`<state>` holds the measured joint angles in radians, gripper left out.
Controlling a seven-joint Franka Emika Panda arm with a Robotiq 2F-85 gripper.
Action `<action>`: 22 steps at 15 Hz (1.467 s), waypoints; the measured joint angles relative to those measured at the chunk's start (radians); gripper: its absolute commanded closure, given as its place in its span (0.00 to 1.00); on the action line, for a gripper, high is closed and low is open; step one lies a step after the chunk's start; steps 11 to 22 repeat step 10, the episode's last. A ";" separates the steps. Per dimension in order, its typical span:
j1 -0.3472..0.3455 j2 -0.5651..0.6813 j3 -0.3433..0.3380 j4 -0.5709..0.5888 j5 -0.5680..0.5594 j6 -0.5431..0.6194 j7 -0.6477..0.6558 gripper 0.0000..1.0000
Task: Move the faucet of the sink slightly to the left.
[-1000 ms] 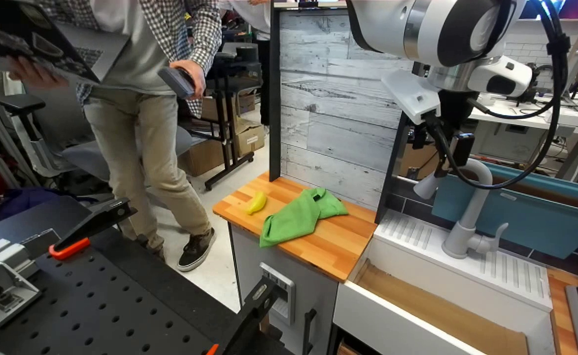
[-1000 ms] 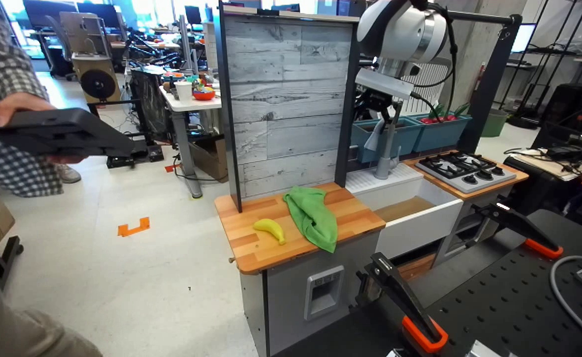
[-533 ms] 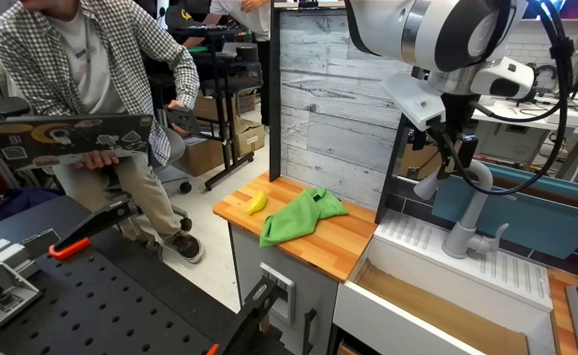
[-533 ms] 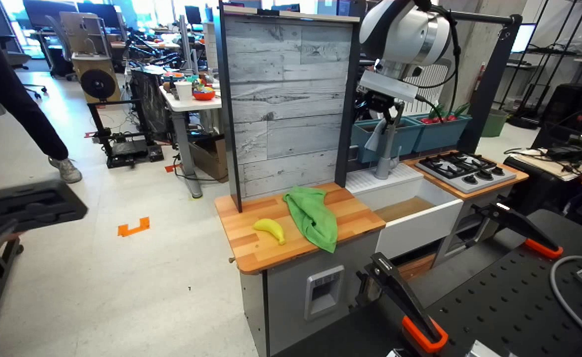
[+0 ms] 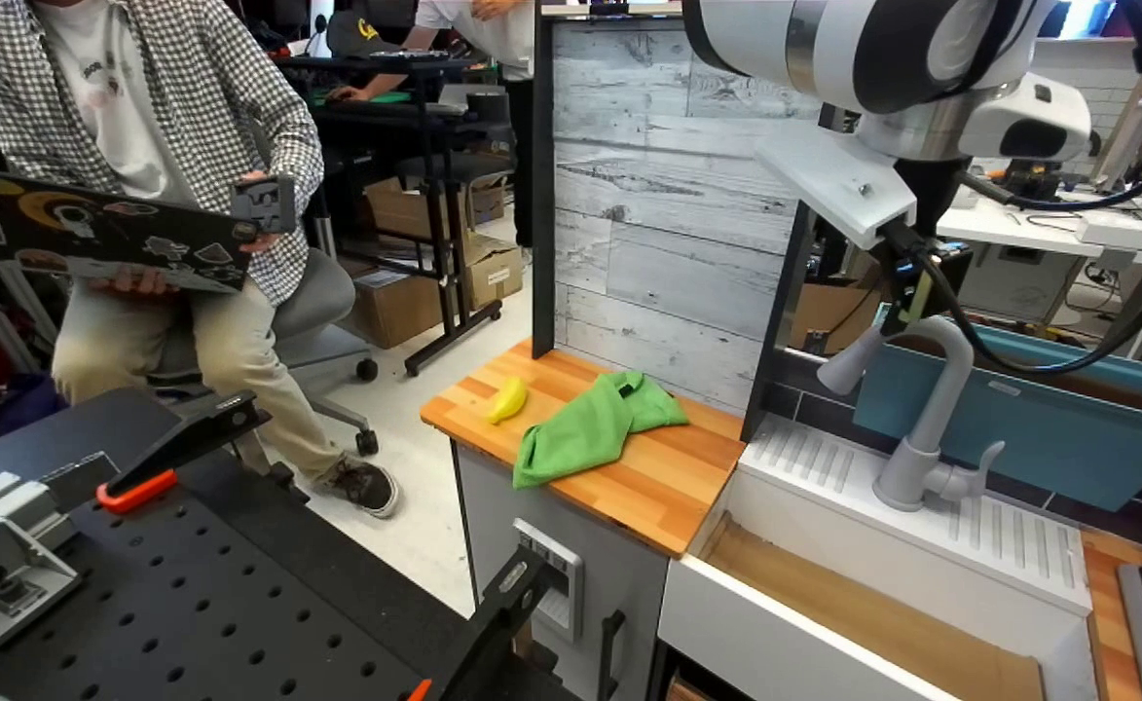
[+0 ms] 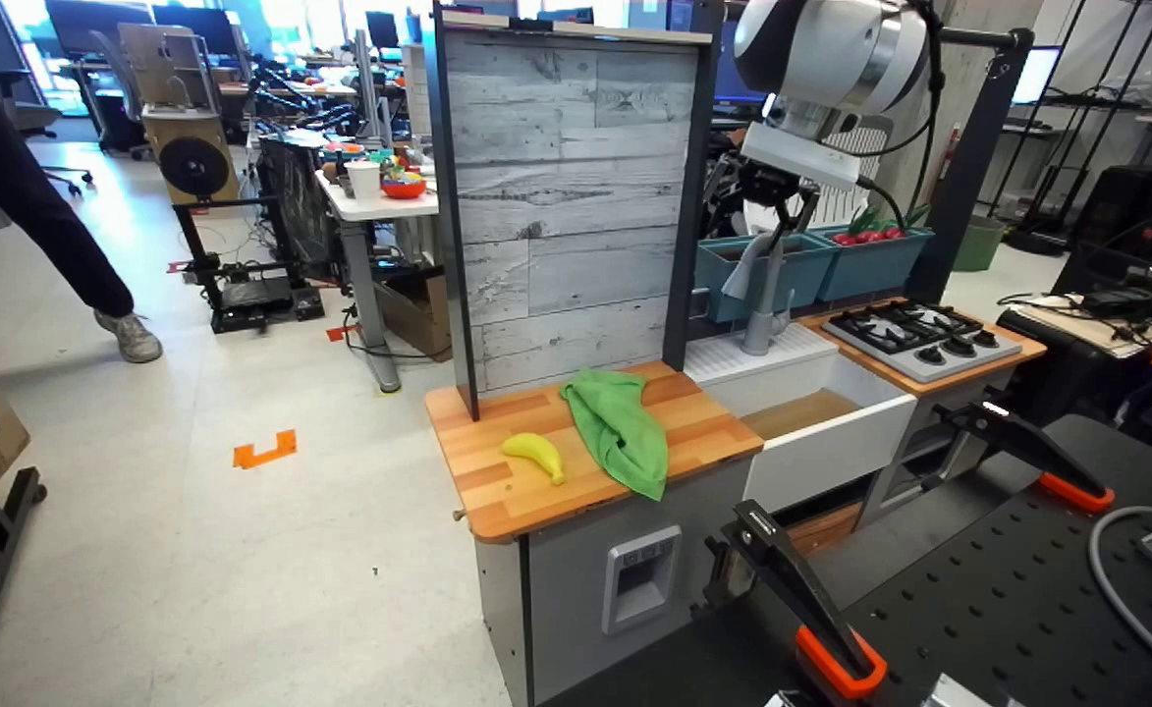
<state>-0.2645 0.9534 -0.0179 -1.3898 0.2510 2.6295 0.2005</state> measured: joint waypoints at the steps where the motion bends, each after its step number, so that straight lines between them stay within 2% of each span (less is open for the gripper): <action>1: -0.006 -0.031 0.010 -0.036 0.007 0.006 -0.028 0.00; 9: -0.018 -0.291 0.084 -0.320 0.026 0.010 -0.196 0.00; 22: -0.015 -0.292 0.082 -0.320 0.026 0.010 -0.195 0.00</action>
